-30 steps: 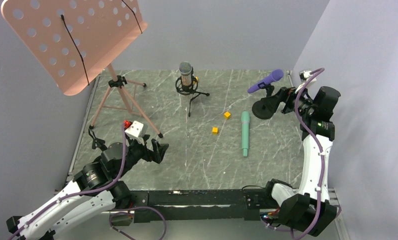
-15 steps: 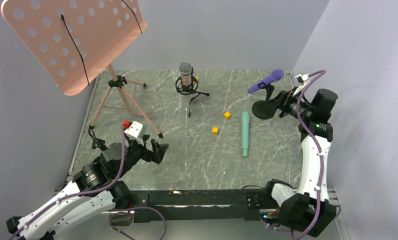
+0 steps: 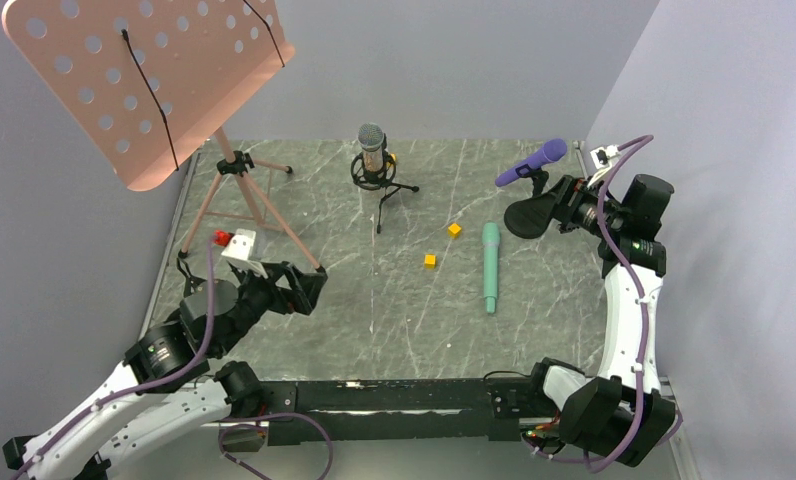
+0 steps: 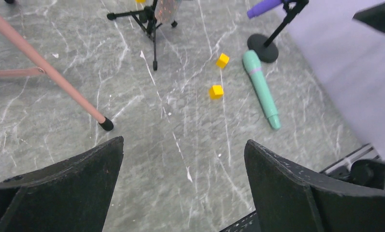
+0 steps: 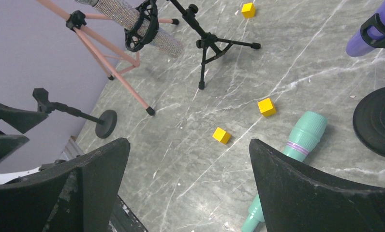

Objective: Attach the microphones to the stand

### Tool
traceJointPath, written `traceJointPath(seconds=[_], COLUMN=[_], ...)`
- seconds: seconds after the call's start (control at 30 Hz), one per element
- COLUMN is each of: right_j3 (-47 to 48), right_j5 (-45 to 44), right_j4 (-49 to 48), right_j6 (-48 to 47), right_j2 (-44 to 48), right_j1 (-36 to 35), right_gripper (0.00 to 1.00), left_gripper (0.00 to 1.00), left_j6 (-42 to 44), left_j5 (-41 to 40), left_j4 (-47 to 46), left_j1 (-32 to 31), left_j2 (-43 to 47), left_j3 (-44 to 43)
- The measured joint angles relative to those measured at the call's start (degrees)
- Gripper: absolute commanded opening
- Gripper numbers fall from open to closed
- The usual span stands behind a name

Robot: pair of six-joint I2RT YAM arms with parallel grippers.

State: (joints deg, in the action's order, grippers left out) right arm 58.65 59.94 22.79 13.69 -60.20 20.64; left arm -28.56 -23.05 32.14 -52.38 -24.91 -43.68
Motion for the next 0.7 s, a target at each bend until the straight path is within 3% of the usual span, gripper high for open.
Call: traceJointPath(seconds=[0.27, 0.7], right_j3=[0.0, -0.5], right_j5=[-0.4, -1.6], right_j4=[0.2, 0.1], right_j6=[0.0, -0.3], right_j2=[0.3, 2.3], right_j1=[0.0, 0.0], right_gripper=[1.0, 1.0], left_gripper=[0.99, 0.99], left_j6=[-5.1, -5.2], left_j5=[-5.3, -5.9], left_j4=[2.3, 2.8], left_j1=[0.0, 0.0], left_j2=[-0.4, -1.1], left_j3=[-5.1, -6.1])
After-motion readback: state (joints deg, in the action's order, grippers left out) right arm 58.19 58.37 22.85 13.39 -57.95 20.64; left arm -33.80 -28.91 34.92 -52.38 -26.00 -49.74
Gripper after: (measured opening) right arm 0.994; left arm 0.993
